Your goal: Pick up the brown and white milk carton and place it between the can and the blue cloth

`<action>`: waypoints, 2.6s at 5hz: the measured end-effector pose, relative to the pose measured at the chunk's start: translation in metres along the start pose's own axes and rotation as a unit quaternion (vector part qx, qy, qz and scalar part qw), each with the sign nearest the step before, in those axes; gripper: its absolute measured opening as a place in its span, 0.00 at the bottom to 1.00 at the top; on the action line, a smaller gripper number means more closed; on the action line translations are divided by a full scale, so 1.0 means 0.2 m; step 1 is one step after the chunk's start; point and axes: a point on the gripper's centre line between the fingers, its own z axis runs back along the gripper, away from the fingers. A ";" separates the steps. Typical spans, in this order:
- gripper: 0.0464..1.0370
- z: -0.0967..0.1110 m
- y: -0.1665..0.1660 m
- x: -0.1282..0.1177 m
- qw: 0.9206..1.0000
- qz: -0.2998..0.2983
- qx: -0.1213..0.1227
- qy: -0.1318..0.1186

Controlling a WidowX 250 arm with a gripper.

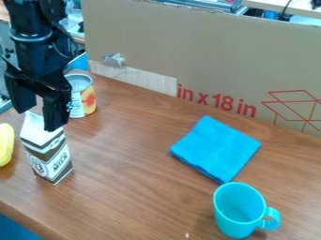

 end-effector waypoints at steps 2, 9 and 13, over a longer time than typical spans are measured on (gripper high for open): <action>0.96 -0.03 0.04 -0.01 1.000 0.007 0.001 0.006; 0.77 -0.08 0.01 0.02 0.996 -0.011 -0.092 0.010; 0.77 0.08 -0.19 0.44 0.992 -0.061 -0.093 -0.056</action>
